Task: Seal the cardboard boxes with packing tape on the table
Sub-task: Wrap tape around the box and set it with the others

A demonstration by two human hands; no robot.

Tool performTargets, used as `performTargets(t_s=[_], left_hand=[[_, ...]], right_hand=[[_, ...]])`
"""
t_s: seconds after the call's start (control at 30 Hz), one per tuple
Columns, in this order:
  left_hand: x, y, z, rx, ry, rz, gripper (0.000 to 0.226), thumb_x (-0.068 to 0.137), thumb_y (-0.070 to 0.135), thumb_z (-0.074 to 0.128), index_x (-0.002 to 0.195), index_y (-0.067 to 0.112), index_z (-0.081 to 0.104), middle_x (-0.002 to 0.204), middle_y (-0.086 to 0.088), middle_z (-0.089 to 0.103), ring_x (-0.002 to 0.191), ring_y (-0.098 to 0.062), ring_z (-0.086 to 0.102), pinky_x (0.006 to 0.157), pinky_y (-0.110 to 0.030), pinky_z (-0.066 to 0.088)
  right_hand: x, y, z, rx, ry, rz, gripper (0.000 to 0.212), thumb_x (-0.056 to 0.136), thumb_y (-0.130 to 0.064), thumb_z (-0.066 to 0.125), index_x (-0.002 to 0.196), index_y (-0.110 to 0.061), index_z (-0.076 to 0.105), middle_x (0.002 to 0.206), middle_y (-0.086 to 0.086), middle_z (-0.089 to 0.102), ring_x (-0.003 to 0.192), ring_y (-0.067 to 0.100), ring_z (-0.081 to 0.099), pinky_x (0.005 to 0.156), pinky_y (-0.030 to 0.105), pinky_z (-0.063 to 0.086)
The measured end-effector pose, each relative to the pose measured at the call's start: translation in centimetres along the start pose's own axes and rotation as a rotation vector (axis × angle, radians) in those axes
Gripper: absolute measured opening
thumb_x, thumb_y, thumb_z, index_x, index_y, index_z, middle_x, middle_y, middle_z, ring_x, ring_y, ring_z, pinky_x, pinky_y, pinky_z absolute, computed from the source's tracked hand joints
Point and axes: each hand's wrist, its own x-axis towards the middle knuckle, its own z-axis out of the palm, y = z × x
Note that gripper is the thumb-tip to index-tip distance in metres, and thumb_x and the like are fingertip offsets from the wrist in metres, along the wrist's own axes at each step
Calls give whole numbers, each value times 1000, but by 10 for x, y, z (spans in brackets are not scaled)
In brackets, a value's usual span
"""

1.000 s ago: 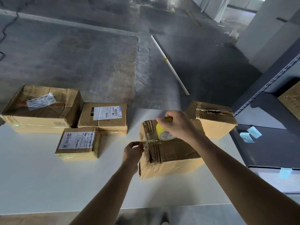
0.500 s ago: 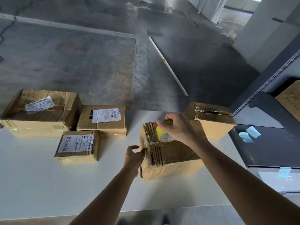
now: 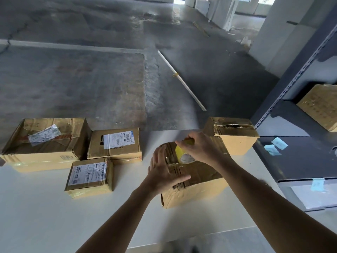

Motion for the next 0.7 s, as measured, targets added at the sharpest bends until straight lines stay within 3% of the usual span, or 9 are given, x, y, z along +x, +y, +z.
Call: performTargets(t_s=[0.1, 0.17, 0.3, 0.43, 0.57, 0.7], left_hand=[[19, 2, -15, 292, -149, 68, 142, 53, 83, 71, 152, 30, -18, 162, 8, -19, 149, -16, -16, 122, -55, 9], [33, 5, -31, 376, -249, 77, 146, 54, 80, 73, 151, 29, -24, 161, 7, -26, 143, -11, -27, 120, -58, 0], [46, 15, -48, 557, -476, 72, 151, 54, 74, 79, 147, 34, -33, 156, 3, -36, 133, -16, -38, 108, -46, -17], [46, 26, -45, 651, -582, 0, 156, 51, 73, 81, 144, 32, -37, 152, 1, -42, 130, -20, -44, 103, -43, -20], [45, 36, -40, 764, -649, -76, 160, 44, 80, 76, 138, 30, -43, 147, -3, -50, 126, -23, -53, 113, -60, -21], [40, 41, -33, 763, -668, -110, 152, 38, 85, 69, 117, 43, -54, 138, 0, -58, 119, -17, -59, 112, -64, -18]], right_hand=[[-2, 3, -1, 22, -9, -6, 38, 91, -50, 63, 105, -15, 65, 92, -2, 66, 84, 14, 66, 71, 35, 60], [-2, 9, -2, 42, -28, -12, 38, 92, -48, 62, 109, -15, 65, 95, 1, 67, 85, 14, 67, 73, 36, 61], [-2, 21, -3, 115, -115, -40, 40, 90, -51, 64, 109, -15, 63, 93, 1, 65, 82, 10, 65, 70, 28, 58], [3, 33, -10, 143, -213, -115, 46, 85, -54, 69, 111, -17, 60, 99, -1, 60, 91, 11, 60, 75, 27, 54], [11, 41, -18, 138, -294, -179, 50, 86, -50, 70, 118, -14, 56, 108, -1, 53, 100, 13, 54, 78, 25, 50], [19, 47, -20, 119, -348, -208, 53, 87, -51, 67, 123, -14, 55, 114, -2, 50, 102, 8, 45, 70, 13, 37]])
